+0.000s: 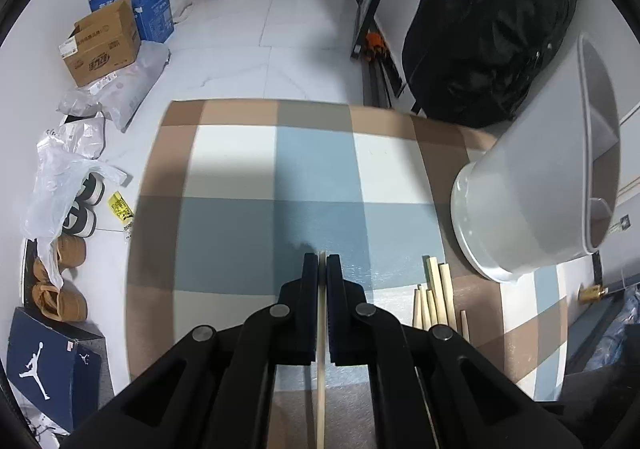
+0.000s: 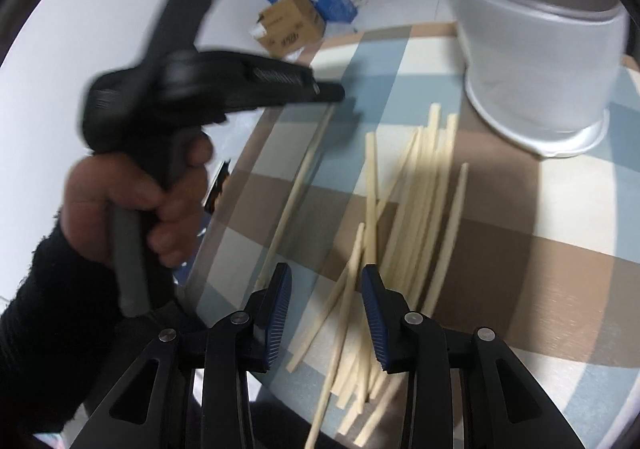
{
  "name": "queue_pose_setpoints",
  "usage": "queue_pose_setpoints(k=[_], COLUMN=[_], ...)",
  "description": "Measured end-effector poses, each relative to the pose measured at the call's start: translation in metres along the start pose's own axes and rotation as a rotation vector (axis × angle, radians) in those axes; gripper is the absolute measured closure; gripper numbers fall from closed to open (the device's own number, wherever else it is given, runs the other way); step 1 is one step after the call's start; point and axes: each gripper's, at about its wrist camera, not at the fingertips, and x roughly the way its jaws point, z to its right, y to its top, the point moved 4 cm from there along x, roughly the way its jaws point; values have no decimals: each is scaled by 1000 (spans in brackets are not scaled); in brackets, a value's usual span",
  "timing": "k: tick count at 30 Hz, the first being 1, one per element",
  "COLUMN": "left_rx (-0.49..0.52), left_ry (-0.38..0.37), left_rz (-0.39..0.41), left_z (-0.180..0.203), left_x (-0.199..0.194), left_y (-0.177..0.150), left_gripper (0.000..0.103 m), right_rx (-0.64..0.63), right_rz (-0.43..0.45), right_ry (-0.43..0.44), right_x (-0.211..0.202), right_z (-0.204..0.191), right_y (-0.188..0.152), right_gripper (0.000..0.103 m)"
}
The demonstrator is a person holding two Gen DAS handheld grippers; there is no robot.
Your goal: Organize utensils
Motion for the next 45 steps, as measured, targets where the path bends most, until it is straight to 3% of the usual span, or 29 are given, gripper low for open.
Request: queue_pose_setpoints(k=[5,11,13,21,25,32,40,45], left_rx=[-27,-43,-54,-76,-76,-85,-31,5], left_ry=[-34,-69,-94,-143,-154,-182,-212,-232], left_rz=[17,39,42,64,77,117,279,361], left_z=[-3,-2,-1,-4,-4,-5,17,35], left_x=[-6,-8,-12,-23,-28,-45,-86,-112], left_y=[4,12,12,14,13,10,7,10], left_gripper=[103,103,103,103,103,103,103,103], right_rx=[12,8,-1,-1,20,22,-66,-89], right_rz=[-48,-96,-97,-132,-110,64,424,573], right_ry=[-34,-150,-192,-296,-297,-230,-247,-240], right_x=[14,30,33,51,51,12,-68,-102], right_z=[-5,-6,-6,-12,-13,-21,-39,-48], right_y=[2,8,11,28,28,25,23,33], right_gripper=[79,82,88,96,98,98,98,98])
